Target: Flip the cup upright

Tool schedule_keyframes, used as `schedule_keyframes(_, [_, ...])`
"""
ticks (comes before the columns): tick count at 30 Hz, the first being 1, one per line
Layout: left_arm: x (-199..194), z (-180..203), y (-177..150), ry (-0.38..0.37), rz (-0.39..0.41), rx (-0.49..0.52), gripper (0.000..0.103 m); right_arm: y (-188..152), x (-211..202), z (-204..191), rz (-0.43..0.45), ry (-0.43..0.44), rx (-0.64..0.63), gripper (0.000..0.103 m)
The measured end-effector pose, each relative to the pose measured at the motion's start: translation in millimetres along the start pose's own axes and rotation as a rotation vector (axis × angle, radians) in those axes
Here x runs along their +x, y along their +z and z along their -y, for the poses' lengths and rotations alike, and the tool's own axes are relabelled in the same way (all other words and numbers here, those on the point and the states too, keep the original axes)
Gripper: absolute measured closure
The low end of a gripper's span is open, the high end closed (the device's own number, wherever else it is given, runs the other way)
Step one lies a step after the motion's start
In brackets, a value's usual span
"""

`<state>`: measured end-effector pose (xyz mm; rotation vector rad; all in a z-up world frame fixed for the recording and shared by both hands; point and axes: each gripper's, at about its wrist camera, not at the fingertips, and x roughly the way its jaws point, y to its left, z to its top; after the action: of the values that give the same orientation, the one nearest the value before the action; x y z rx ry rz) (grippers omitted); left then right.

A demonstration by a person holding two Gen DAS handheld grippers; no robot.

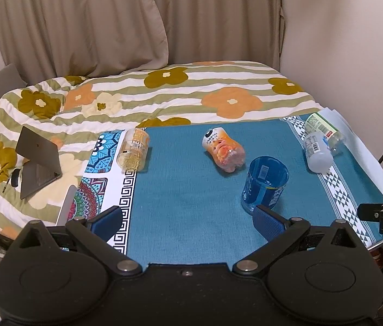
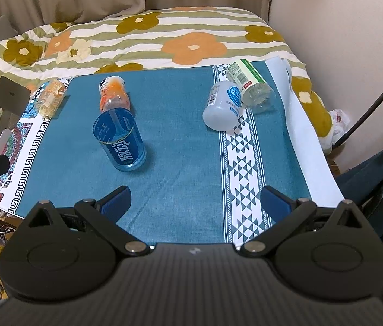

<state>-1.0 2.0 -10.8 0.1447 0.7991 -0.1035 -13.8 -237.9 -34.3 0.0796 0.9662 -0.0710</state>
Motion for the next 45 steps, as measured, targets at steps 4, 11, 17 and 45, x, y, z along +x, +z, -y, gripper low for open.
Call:
schedule_keyframes(4, [0.0, 0.2, -0.1, 0.000, 0.000, 0.000, 0.000, 0.1, 0.2, 0.8, 0.000, 0.000, -0.001, 0.000])
schedule_keyframes(11, [0.0, 0.4, -0.1, 0.000, 0.000, 0.001, 0.000, 0.3, 0.7, 0.9, -0.001, -0.002, 0.002, 0.000])
schedule_keyframes(17, [0.3, 0.0, 1.8, 0.001, 0.003, 0.007, 0.000, 0.6, 1.1, 0.7, -0.001, -0.004, 0.001, 0.000])
schedule_keyframes(45, [2.6, -7.5, 5.4, 0.002, 0.030, 0.001, 0.000, 2.5, 2.2, 1.7, -0.003, -0.007, 0.001, 0.000])
